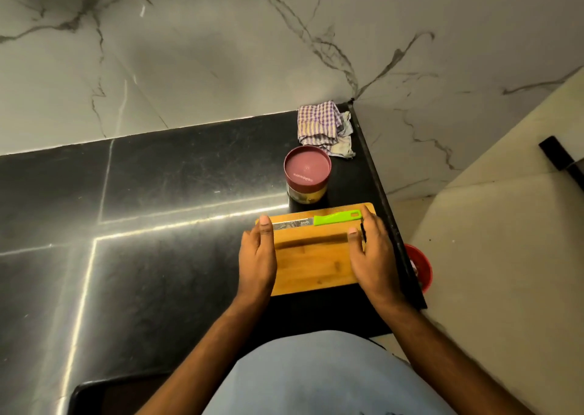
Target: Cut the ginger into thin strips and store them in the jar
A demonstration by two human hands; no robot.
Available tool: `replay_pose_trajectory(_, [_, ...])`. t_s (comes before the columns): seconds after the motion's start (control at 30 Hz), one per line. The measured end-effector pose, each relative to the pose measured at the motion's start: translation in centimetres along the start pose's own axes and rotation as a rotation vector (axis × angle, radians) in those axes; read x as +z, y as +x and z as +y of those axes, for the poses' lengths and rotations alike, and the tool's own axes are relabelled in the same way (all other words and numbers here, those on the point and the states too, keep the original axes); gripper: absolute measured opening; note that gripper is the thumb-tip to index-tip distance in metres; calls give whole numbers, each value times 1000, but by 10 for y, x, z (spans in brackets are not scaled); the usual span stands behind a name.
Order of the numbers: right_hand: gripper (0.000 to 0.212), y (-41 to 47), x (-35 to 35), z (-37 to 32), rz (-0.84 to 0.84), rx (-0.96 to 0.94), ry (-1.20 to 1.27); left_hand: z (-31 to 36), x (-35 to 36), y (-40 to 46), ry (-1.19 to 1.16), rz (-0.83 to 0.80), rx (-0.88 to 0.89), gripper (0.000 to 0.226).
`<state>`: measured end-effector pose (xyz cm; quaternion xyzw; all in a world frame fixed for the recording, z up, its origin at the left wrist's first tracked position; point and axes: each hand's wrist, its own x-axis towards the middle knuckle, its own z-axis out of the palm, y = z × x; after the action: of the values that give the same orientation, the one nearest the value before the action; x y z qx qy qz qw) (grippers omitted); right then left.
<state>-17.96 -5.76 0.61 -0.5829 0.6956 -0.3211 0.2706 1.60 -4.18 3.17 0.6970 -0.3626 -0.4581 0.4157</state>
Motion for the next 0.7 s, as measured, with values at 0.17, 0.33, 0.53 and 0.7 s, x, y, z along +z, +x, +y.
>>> replay_pose_trajectory(0.17, [56, -8, 1, 14, -84, 44, -87, -15, 3, -4, 164, -1, -1, 48])
replay_pose_trajectory(0.33, [58, -11, -2, 20, -134, -7, -101, -26, 9, -8, 169, 41, -67, 51])
replay_pose_trajectory(0.53, [58, -11, -5, 26, -187, -88, -144, -31, 16, -14, 187, 83, -43, 56])
replay_pose_trajectory(0.7, [60, -16, -10, 29, -223, -125, -174, -30, 20, -19, 165, 119, -58, 56])
